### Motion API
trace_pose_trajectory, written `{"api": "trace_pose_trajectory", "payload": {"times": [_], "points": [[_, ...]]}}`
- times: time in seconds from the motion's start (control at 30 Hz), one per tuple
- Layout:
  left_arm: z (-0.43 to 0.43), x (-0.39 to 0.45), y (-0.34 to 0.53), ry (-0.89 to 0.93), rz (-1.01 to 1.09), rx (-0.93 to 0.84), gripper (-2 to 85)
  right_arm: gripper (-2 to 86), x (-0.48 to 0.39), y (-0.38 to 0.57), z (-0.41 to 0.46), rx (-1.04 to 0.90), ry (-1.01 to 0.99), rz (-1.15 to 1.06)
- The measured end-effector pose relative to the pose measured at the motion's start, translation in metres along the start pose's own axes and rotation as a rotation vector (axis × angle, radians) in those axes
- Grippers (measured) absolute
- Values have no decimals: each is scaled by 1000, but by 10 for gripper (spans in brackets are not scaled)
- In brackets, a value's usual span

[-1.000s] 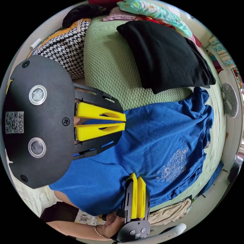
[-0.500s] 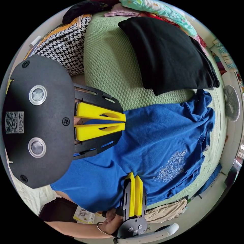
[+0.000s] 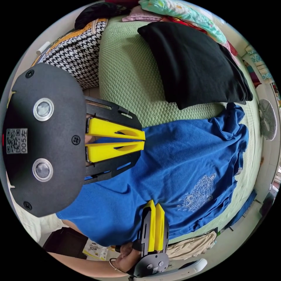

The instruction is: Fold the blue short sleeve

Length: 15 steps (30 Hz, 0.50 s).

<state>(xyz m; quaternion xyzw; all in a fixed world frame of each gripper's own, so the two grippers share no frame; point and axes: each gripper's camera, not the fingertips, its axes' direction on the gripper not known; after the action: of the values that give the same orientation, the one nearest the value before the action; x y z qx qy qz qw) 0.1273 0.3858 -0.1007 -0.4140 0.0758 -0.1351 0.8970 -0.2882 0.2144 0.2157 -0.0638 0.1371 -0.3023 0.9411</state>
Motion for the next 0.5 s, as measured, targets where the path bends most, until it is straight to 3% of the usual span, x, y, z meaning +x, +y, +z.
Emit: {"api": "trace_pose_trajectory", "payload": {"times": [0.5], "points": [[0,2,1,-11,2,-4,15,26,-13,8,-10,0,32,-2]]}}
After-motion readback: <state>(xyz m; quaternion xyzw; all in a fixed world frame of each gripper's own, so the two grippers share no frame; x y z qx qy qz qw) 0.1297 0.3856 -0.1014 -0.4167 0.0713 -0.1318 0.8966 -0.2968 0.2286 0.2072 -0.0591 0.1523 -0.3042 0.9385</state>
